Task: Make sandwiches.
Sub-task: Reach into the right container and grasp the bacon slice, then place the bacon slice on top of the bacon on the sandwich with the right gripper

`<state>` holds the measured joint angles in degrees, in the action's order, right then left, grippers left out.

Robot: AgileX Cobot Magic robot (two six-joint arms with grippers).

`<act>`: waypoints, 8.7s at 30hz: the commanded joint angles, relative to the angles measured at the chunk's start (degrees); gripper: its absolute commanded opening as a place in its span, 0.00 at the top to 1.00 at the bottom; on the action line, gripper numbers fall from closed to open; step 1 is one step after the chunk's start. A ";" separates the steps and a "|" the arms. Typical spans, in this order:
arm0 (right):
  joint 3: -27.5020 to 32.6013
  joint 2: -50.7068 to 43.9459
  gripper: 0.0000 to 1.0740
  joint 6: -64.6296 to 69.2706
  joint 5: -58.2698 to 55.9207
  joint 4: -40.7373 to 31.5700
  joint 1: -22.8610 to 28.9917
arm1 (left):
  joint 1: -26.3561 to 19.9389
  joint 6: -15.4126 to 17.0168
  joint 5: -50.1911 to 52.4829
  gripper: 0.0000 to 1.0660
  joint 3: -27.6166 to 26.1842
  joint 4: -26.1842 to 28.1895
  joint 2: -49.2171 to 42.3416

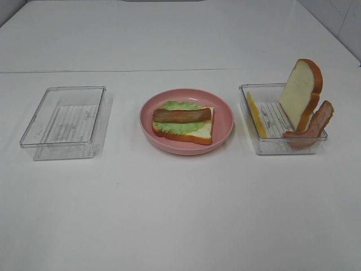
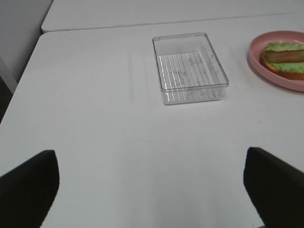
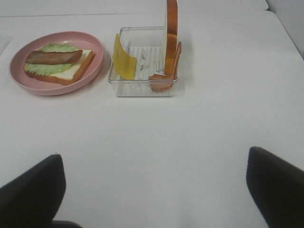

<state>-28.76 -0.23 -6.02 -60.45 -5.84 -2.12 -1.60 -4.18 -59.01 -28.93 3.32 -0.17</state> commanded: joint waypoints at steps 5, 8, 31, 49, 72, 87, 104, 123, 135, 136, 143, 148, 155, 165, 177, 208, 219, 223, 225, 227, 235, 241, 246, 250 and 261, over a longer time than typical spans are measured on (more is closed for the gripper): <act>0.00 -0.80 0.08 -0.57 0.17 0.17 -0.11 | 0.29 1.83 -0.34 0.08 0.34 -0.11 -1.26; 0.00 -0.80 0.08 -0.57 0.17 0.17 -0.11 | 0.29 3.09 -0.29 0.08 0.34 -0.11 -1.26; -3.72 21.31 0.08 2.81 2.69 -0.57 -0.11 | 0.29 3.67 -0.23 0.08 0.34 -0.06 -1.26; -27.56 71.39 0.08 1.78 12.72 -2.29 -0.11 | 0.29 3.67 -0.23 0.08 0.34 -0.06 -1.26; -46.35 97.17 0.08 0.11 8.71 -2.01 -0.11 | 0.29 3.67 -0.23 0.08 0.34 -0.06 -1.26; -46.35 100.50 0.08 -0.80 11.29 -1.66 -0.17 | 0.29 3.67 -0.23 0.08 0.34 -0.06 -1.26; -46.93 109.55 0.08 -2.12 15.76 -0.46 -0.52 | 0.29 3.67 -0.23 0.08 0.34 0.00 -1.26; -47.61 112.53 0.42 -3.67 17.30 -1.60 -1.66 | 0.29 3.67 -0.23 0.08 0.34 0.11 -1.26; -47.61 112.53 0.55 -3.61 17.48 -1.38 -1.60 | 0.29 3.67 -0.23 0.08 0.34 0.11 -1.26; -47.61 112.53 0.55 -3.55 17.53 -1.38 -1.60 | 0.29 3.67 -0.23 0.08 0.34 0.11 -1.26; -47.61 112.53 0.67 -3.44 17.48 -1.38 -1.60 | 0.29 3.67 -0.23 0.08 0.34 0.11 -1.26; -47.61 112.53 0.80 -3.32 17.30 -1.55 -1.60 | 0.29 3.67 -0.23 0.08 0.34 0.11 -1.26; -47.61 112.53 1.00 -1.78 15.81 -1.60 -1.60 | 0.29 3.67 -0.23 0.08 0.34 0.11 -1.26; -47.61 106.17 1.00 2.69 13.58 -1.60 -1.60 | 0.29 3.67 -0.23 0.08 0.34 0.11 -1.26; -47.61 90.01 1.00 3.90 8.94 -5.73 -1.43 | 0.29 3.67 -0.23 0.08 0.34 0.11 -1.26; -63.37 108.29 1.00 -5.33 14.50 -25.67 26.64 | 0.29 3.67 -0.23 0.08 0.34 0.11 -1.26; -70.30 119.29 1.00 -6.82 14.50 -28.59 27.96 | 0.29 3.67 -0.23 0.08 0.34 0.11 -1.26; -70.76 121.18 1.00 -6.88 14.55 -28.25 27.90 | 0.29 3.67 -0.23 0.08 0.34 0.11 -1.26; -70.82 122.38 1.00 -6.88 14.73 -28.25 27.90 | 0.29 3.67 -0.23 0.08 0.34 0.11 -1.26; -70.87 123.07 1.00 -6.93 15.01 -28.30 27.90 | 0.29 3.67 -0.23 0.08 0.34 0.11 -1.26; -70.87 124.73 1.00 -6.99 16.62 -24.81 27.90 | 0.29 3.67 -0.23 0.08 0.34 0.11 -1.26; -70.87 124.79 1.00 -5.79 17.82 -20.34 27.85 | 0.29 3.67 -0.23 0.08 0.34 0.11 -1.26; -70.87 125.13 1.00 -3.09 18.39 -16.10 27.85 | 0.29 3.67 -0.23 0.08 0.34 0.11 -1.26; -70.87 125.76 1.00 -1.49 18.39 -12.20 27.85 | 0.29 3.67 -0.23 0.08 0.34 0.11 -1.26; -70.87 125.88 1.00 1.26 20.17 -5.16 27.85 | 0.29 3.67 -0.23 0.08 0.34 0.11 -1.26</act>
<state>-99.18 125.59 -5.33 -41.14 -11.92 25.78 -1.60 -0.80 -59.24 -28.93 3.38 -0.29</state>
